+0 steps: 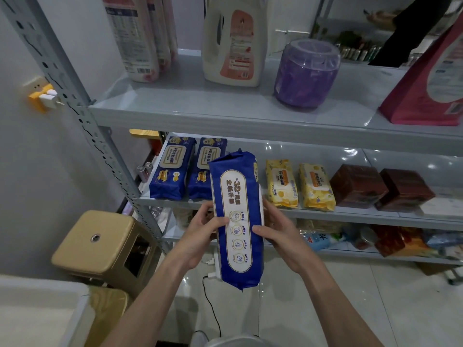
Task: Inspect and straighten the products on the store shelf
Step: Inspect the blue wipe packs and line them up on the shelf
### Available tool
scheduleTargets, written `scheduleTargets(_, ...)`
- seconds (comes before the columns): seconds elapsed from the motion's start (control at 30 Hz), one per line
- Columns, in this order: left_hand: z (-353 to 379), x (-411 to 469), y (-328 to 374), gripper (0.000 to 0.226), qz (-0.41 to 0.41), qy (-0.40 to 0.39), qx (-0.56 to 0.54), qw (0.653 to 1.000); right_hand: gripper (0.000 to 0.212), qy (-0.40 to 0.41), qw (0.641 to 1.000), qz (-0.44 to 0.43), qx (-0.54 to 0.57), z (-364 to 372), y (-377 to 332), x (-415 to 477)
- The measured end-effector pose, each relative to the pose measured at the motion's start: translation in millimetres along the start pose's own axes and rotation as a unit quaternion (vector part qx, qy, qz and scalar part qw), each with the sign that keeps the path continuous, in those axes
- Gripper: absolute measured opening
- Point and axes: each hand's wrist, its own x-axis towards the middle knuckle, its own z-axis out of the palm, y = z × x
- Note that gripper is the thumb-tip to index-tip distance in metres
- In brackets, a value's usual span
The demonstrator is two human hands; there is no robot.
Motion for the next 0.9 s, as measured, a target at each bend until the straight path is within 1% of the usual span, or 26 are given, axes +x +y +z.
scheduleTargets(0.07,3,0,2,0.037,-0.002,0.002,0.014,1.0,0.092,0.006,1.0,0.001,0.002,0,3,0)
scheduleTargets(0.13,8,-1,4,0.044,-0.002,0.008,0.03,1.0,0.095,0.027,1.0,0.008,0.008,1,8,2)
scheduleTargets(0.23,16,-3,5,0.048,-0.001,0.022,0.042,0.999,0.083,0.069,0.996,0.019,0.048,3,14,2)
scheduleTargets(0.33,17,-3,2,0.047,-0.027,-0.002,0.021,0.999,0.067,0.093,0.992,0.017,0.078,4,16,2)
scheduleTargets(0.43,13,-3,2,0.052,-0.034,-0.038,0.008,0.999,0.062,0.104,0.99,0.019,0.094,5,16,4)
scheduleTargets(0.5,13,-3,3,0.054,-0.022,-0.034,0.02,0.999,0.063,0.112,0.988,0.02,0.105,6,14,4)
scheduleTargets(0.6,18,-3,10,0.052,-0.014,-0.011,0.028,0.999,0.068,0.111,0.987,0.024,0.117,6,7,3)
scheduleTargets(0.67,22,-2,15,0.051,-0.015,0.003,0.034,0.999,0.074,0.097,0.989,0.029,0.106,6,4,3)
scheduleTargets(0.73,26,-2,20,0.051,-0.018,0.005,0.039,0.999,0.076,0.089,0.991,0.035,0.094,7,1,3)
scheduleTargets(0.83,27,-3,25,0.049,-0.026,-0.002,0.04,0.999,0.07,0.086,0.991,0.046,0.093,9,-2,3)
scheduleTargets(0.9,28,-4,27,0.049,-0.032,-0.008,0.044,0.998,0.06,0.086,0.99,0.052,0.099,9,-2,3)
